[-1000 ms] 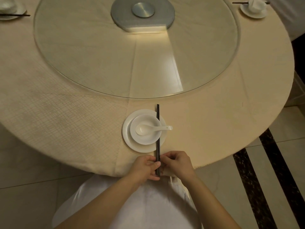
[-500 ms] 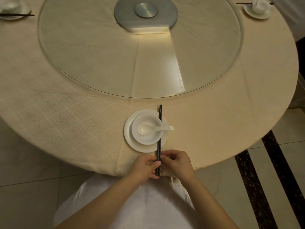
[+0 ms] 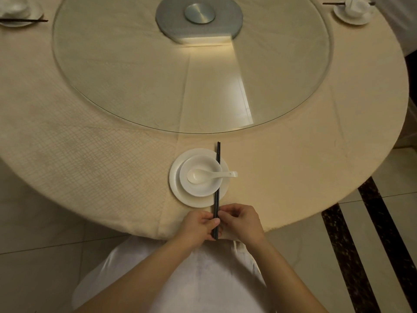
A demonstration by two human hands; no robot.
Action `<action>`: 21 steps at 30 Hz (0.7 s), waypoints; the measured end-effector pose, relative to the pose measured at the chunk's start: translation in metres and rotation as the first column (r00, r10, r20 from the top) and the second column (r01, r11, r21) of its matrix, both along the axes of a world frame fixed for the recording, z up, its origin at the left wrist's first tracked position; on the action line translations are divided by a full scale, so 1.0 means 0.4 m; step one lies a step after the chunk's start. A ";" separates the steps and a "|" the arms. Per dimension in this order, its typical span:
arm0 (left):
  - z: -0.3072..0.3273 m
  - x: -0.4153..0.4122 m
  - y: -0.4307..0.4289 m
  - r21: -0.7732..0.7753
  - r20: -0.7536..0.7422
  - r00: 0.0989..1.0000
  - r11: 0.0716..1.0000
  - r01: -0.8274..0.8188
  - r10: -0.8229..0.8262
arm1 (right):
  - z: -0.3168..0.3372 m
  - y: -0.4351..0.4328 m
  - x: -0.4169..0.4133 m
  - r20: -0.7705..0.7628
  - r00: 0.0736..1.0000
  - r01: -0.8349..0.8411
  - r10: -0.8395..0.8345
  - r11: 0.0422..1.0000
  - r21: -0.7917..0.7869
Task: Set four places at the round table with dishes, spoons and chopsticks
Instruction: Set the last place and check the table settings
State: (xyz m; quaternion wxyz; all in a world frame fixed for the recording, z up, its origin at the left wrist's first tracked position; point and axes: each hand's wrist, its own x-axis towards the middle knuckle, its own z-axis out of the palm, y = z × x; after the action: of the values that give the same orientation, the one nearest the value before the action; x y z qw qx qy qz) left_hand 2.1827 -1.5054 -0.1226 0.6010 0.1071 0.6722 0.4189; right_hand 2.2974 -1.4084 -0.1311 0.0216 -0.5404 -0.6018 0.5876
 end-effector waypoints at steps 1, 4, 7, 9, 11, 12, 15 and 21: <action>-0.001 0.000 0.000 -0.001 0.002 1.000 1.000 -0.006 0.006 | -0.001 0.001 -0.002 0.003 1.000 -0.001 0.001 1.000 0.001; -0.002 -0.001 0.001 0.002 0.008 1.000 1.000 -0.013 0.013 | -0.005 0.004 -0.003 0.007 1.000 -0.006 0.006 1.000 0.016; -0.003 -0.003 0.007 0.014 -0.003 1.000 1.000 -0.009 0.009 | -0.012 0.006 -0.004 0.006 1.000 -0.006 0.006 1.000 0.026; -0.003 -0.004 0.009 0.023 -0.019 1.000 1.000 -0.001 0.002 | -0.015 0.008 -0.006 0.005 1.000 -0.007 0.007 1.000 0.029; -0.003 -0.005 0.011 0.026 -0.026 1.000 1.000 0.003 -0.003 | -0.015 0.011 -0.007 -0.002 1.000 -0.002 0.002 1.000 0.026; -0.004 -0.005 0.013 0.025 -0.028 1.000 1.000 0.003 -0.002 | -0.015 0.012 -0.008 -0.007 1.000 0.001 -0.001 1.000 0.026; -0.007 -0.006 0.018 0.020 -0.032 0.999 1.000 -0.012 0.013 | -0.017 0.012 -0.008 -0.014 1.000 0.018 -0.017 0.999 0.027; -0.009 -0.007 0.014 0.027 -0.029 0.999 0.999 -0.017 0.017 | -0.018 0.009 -0.009 -0.017 0.999 0.028 -0.027 0.999 0.038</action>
State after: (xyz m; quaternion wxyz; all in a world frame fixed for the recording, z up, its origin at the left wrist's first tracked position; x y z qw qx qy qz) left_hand 2.1799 -1.4998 -0.1261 0.5861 0.1155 0.6760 0.4314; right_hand 2.2940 -1.4048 -0.1384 0.0449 -0.5434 -0.6053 0.5799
